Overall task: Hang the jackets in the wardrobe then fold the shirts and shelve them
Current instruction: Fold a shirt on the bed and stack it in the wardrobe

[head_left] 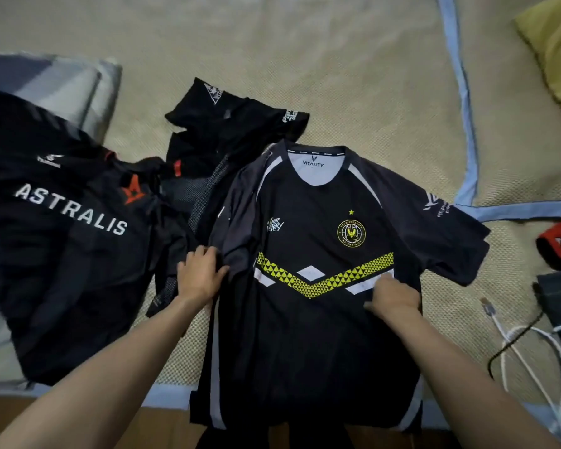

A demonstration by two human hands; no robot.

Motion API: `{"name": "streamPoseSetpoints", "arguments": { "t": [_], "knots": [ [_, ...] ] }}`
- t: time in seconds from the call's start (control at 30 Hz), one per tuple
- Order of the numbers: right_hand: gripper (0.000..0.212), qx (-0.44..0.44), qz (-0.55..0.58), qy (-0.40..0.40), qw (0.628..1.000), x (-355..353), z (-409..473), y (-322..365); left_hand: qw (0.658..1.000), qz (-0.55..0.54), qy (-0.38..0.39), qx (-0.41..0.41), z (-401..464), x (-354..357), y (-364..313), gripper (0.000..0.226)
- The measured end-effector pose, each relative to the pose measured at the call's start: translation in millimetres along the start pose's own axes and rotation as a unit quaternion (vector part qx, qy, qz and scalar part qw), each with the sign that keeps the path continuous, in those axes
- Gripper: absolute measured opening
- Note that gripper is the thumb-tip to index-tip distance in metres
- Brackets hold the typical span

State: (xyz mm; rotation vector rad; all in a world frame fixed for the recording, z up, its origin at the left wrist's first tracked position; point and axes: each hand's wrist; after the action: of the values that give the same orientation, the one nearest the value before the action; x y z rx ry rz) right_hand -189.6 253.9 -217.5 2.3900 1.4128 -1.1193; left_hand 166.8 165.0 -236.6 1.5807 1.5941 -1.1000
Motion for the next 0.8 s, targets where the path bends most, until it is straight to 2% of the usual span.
{"name": "streamPoseSetpoints", "arguments": {
  "t": [0.1,0.13,0.23,0.3,0.37,0.43,0.47,0.53,0.57,0.7,0.8],
  "knots": [
    [0.052,-0.102,0.037,-0.002,0.994,-11,-12,62,1.0,-0.013,-0.023,-0.01,8,-5,5,0.066],
    [0.046,-0.133,0.049,0.005,0.99,-13,-17,80,0.999,-0.031,-0.025,-0.017,11,-7,7,0.064],
    [0.031,-0.202,0.106,0.027,0.973,-14,-32,126,0.994,-0.096,-0.054,-0.023,18,-11,19,0.024],
    [0.03,-0.235,0.135,0.029,0.962,-12,-42,153,0.982,-0.167,-0.072,-0.041,22,-14,27,0.013],
    [0.032,-0.267,0.162,0.024,0.95,-8,-51,178,0.97,-0.232,-0.042,-0.061,27,-16,34,0.023],
    [0.035,-0.302,0.181,0.019,0.936,-4,-58,199,0.968,-0.24,0.016,-0.068,29,-16,38,0.04],
    [0.036,-0.316,0.184,0.018,0.931,-2,-60,209,0.973,-0.22,0.022,-0.064,31,-16,40,0.033],
    [0.038,-0.334,0.185,0.013,0.924,1,-62,222,0.976,-0.211,-0.031,-0.056,35,-18,45,0.012],
    [0.039,-0.339,0.189,0.009,0.922,3,-63,227,0.967,-0.239,-0.068,-0.061,38,-21,47,0.009],
    [0.049,-0.339,0.195,0.016,0.92,9,-63,240,0.919,-0.341,-0.159,-0.115,48,-49,62,0.016],
    [0.054,-0.341,0.192,0.025,0.92,14,-61,247,0.923,-0.318,-0.192,-0.101,63,-69,82,0.017]
  ]
}}
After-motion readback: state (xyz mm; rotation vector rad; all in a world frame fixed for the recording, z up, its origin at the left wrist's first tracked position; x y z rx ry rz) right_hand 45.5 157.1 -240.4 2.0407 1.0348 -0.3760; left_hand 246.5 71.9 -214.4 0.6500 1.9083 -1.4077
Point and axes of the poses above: each hand's wrist, its own z-axis towards the middle knuckle, its own x-axis out of the palm, y = z × x, and after that the axes turned 7 degrees about x, right-handed
